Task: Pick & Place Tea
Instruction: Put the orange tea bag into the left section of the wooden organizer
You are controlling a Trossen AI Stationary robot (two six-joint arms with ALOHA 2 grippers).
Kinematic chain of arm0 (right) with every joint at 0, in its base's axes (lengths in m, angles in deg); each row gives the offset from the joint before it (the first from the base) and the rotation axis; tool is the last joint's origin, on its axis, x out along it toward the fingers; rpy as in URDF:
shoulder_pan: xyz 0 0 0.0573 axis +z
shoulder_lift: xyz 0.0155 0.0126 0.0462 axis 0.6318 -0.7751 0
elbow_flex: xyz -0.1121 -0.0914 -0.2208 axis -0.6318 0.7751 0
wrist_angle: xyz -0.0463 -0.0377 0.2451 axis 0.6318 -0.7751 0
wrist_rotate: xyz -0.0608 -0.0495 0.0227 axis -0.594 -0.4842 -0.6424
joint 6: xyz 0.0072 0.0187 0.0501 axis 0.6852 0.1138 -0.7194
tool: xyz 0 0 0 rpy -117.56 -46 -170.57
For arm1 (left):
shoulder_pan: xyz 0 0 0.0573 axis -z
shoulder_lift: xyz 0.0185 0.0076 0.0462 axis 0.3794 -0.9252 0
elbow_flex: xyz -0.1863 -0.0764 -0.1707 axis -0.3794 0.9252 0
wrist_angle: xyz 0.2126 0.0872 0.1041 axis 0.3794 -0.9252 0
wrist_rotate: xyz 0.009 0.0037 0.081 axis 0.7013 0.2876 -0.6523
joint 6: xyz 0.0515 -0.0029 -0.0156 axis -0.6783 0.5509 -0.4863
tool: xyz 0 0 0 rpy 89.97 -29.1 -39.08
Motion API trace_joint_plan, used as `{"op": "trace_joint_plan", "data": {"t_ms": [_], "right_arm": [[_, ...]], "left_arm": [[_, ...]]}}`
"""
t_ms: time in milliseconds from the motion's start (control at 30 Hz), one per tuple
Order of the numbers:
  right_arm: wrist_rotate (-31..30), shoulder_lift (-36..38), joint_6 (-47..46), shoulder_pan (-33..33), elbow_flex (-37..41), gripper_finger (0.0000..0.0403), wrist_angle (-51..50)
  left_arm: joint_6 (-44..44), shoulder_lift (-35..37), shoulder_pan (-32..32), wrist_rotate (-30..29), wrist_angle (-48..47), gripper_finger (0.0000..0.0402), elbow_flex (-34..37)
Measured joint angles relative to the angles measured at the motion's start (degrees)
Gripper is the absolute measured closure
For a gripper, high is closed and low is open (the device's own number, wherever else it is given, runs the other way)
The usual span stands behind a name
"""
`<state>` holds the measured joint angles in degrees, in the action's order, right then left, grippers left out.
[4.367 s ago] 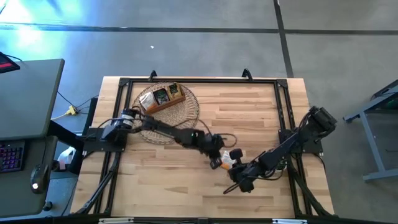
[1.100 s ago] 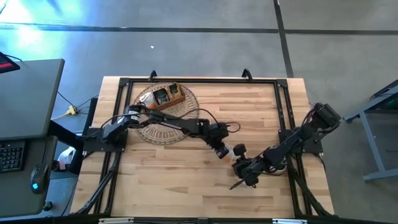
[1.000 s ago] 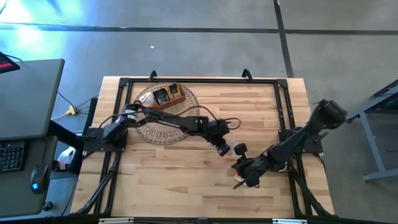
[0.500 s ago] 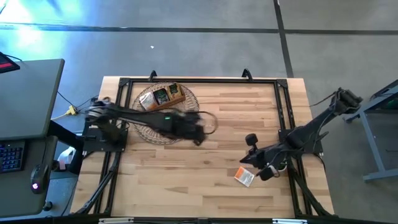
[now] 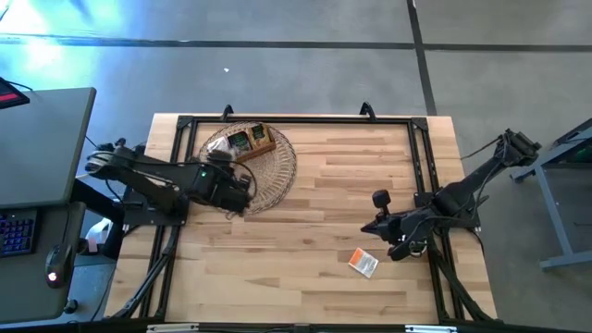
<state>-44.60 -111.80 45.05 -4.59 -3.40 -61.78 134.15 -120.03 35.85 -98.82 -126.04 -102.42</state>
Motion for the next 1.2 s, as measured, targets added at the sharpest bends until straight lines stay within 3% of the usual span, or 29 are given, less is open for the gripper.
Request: {"op": "trace_joint_plan", "data": {"t_ms": [167, 400, 467, 667, 800, 967, 1200], "right_arm": [[0.3, 0.0, 0.0, 0.0, 0.0, 0.0392, 0.0], [0.5, 0.0, 0.0, -0.2, 0.0, 0.0401, 0.1], [0.3, -0.1, 0.3, -0.2, 0.0, 0.0400, 0.2], [-0.7, -0.1, 1.4, -0.2, 0.0, 0.0392, 0.7], [-0.8, -0.1, 1.5, -0.8, 0.0, 0.0392, 1.2], [-0.7, -0.1, 1.5, -2.0, 0.0, 0.0392, 1.7], [-0.5, -0.1, 2.5, -3.9, 0.0, 0.0392, 2.6]], "left_arm": [[0.1, 9.6, -7.4, 4.2, 11.0, 0.0401, 17.8], [-18.2, 26.3, -16.8, -0.2, 33.8, 0.0401, 36.7], [-23.8, 30.2, -18.8, -1.2, 41.4, 0.0401, 39.7], [-35.2, 38.2, -24.5, 1.0, 51.3, 0.0401, 48.1], [-36.1, 39.5, -28.0, 4.7, 56.2, 0.0401, 52.6], [-36.2, 39.2, -30.5, 4.2, 59.7, 0.0401, 57.2], [-39.6, 39.0, -30.8, 3.1, 65.9, 0.0389, 58.1]]}}
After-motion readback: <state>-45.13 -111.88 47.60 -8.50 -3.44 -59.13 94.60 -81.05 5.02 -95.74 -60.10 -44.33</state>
